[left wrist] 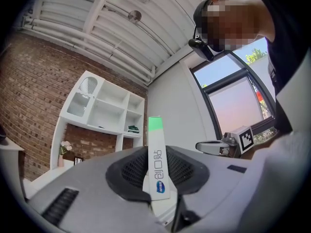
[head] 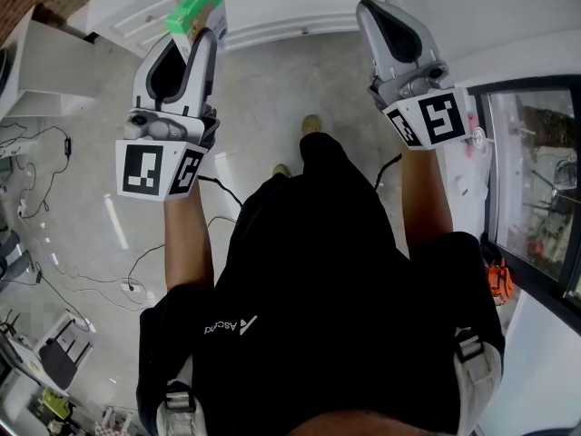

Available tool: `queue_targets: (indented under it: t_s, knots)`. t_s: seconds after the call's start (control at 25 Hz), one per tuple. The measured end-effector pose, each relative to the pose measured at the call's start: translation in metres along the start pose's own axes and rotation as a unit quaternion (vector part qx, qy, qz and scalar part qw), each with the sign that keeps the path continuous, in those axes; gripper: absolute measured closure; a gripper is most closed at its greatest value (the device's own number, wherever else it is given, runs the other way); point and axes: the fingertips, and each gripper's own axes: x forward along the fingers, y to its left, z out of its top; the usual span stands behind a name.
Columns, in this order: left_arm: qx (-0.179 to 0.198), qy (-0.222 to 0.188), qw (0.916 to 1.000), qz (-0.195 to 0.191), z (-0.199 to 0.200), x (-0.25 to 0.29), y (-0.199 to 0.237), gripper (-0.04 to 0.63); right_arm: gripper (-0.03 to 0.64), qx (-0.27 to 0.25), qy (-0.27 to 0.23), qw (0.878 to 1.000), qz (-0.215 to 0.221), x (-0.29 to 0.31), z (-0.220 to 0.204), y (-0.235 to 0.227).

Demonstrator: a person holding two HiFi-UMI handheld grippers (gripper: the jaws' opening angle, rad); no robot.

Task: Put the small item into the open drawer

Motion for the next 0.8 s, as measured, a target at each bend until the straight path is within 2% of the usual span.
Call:
queue_targets:
  t_s: [0.36,0.8]
  knots:
    - [0.008,0.025,0.9997,0.001,-0.026,0.047,0.032,0.503,0.615,-0.001,-0.003,1.000,-0.003,0.039,-0.030,-0.042]
    - [0.009,0.087,0.9962,0.001,-0.088,0.158,0.069,0.503,0.615,-0.013,0.009,1.000,0.025,0.113,-0.087,-0.126]
